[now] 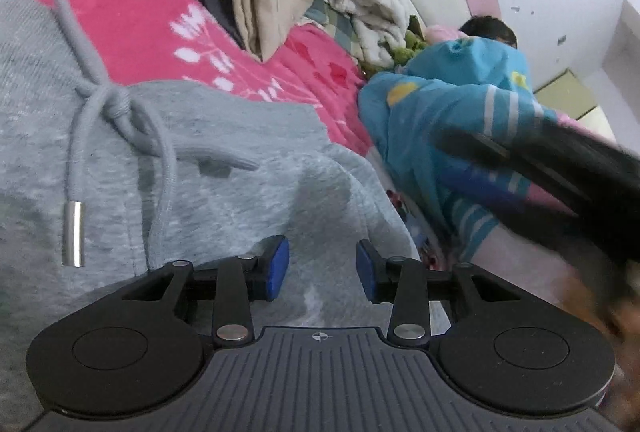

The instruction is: Fold clothes

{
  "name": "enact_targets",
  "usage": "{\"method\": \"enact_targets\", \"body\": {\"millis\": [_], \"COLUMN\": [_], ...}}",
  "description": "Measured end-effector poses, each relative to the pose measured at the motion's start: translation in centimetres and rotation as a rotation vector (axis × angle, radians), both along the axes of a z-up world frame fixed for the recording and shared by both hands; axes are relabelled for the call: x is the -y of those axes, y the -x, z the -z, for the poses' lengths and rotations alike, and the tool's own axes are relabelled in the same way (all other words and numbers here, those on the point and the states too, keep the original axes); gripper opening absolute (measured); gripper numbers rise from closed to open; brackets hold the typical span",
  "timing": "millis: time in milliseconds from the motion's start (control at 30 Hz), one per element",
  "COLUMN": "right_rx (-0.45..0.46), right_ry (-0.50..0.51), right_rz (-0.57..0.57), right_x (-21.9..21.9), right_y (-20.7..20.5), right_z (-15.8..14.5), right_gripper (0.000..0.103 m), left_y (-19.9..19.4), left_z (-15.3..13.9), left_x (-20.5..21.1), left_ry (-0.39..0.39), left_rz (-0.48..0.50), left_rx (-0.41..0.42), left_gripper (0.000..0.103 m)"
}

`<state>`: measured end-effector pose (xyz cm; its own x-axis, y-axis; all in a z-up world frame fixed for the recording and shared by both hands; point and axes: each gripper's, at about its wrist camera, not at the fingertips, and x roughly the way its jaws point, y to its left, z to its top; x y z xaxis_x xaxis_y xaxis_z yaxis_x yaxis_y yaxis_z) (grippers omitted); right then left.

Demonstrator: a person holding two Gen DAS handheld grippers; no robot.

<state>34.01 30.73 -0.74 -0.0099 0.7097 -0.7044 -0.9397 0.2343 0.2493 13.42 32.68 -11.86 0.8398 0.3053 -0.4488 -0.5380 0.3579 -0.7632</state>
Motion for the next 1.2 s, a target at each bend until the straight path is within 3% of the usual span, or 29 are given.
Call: {"method": "enact_targets", "body": {"millis": [33,100,233,300,333,433,567,700,900,1033,1200], "right_rx": [0.023,0.063,0.101,0.135,0.168,0.228,0.237,0.27,0.271,0.248,0.211], "right_ry": [0.029,0.088,0.171,0.191,0.19,0.157,0.06,0.046,0.029,-0.071,-0.19], "right_rz": [-0.018,-0.054,-0.104,-0.122,-0.135,-0.16,-0.126,-0.074,0.069,0.286,0.579], "right_x": [-1.8,-5.0,-6.8,-7.1,-7.0,-6.8,-7.0,-7.8,-7.8,1.4,20.5], "right_y": [0.1,0.5,1.9,2.8,3.3,4.4,4.3,4.1,3.0,1.6,3.2], "right_z": [1.1,3.4,5.9,6.4,6.1,5.0,4.1,5.7,6.3,1.2,-4.7], "right_gripper": [0.06,0.062,0.061,0.047,0.032,0.019,0.018,0.018,0.037,0.046,0.05], "left_y": [0.1,0.3,0.5,0.6,0.7,0.9,1.0,0.9,0.8,0.5,0.5], "left_z": [0.1,0.2,0.4,0.3,0.3,0.3,0.3,0.3,0.2,-0.2,-0.8], "left_x": [0.0,-0.1,-0.3,-0.4,-0.4,-0.5,-0.6,-0.6,-0.3,0.2,0.7], "left_ry": [0.006,0.016,0.034,0.042,0.046,0.054,0.057,0.049,0.01,-0.034,-0.081], "left_rz": [-0.006,-0.018,-0.027,-0.029,-0.03,-0.035,-0.049,-0.058,-0.048,-0.038,-0.042], "left_rx": [0.006,0.016,0.028,0.031,0.032,0.035,0.037,0.031,0.008,-0.025,-0.044], "left_gripper": [0.036,0.036,0.036,0.036,0.036,0.036,0.036,0.035,0.035,0.036,0.038]}}
